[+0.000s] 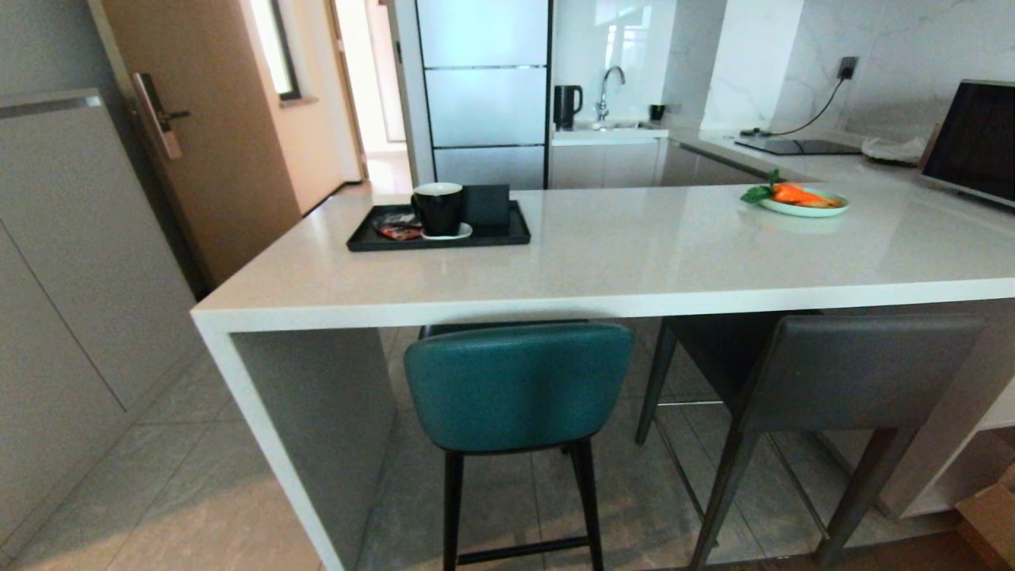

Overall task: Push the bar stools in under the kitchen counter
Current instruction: Pull the blue chair out from under the dining table

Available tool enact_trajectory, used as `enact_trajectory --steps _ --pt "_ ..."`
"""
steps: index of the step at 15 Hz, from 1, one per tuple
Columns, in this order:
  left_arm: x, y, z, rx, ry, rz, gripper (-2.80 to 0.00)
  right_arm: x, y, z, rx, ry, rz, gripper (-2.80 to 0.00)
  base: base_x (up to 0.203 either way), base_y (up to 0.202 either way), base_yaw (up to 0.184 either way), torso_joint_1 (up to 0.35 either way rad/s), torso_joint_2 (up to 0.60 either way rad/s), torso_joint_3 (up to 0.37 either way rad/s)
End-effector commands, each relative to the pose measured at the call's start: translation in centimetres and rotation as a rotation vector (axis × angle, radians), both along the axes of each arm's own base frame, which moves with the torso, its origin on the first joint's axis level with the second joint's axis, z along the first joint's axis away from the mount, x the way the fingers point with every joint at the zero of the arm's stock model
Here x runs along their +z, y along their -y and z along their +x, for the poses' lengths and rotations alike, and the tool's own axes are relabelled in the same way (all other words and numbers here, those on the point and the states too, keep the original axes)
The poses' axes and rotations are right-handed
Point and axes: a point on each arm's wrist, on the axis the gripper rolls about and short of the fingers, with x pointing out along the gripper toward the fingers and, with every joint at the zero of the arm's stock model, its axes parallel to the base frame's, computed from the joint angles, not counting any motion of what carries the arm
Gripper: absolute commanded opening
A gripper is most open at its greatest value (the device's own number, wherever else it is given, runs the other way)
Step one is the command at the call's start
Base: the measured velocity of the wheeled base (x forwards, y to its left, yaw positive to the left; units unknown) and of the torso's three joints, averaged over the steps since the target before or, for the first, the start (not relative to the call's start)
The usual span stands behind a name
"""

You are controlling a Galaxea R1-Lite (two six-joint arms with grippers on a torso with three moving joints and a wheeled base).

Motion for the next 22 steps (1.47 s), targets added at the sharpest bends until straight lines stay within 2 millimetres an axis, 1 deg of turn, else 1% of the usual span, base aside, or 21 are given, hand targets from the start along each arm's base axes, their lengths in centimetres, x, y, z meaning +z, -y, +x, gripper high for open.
enact_trajectory --steps 1,18,22 --pt "0.02 0.0 0.0 0.0 0.002 -0.001 -2.8 -0.8 0.0 0.23 0.0 -0.029 0.0 -2.8 0.0 0.0 0.0 0.0 0.0 0.0" --pt "0.02 0.0 0.0 0.0 0.003 -0.001 -2.8 -0.8 0.0 0.23 -0.001 -0.029 0.001 -2.8 0.0 0.0 0.0 -0.002 0.0 0.002" --pt "0.02 0.0 0.0 0.0 0.003 -0.001 -2.8 -0.8 0.0 0.23 -0.001 -0.028 0.001 -2.8 0.0 0.0 0.0 -0.197 0.38 0.178"
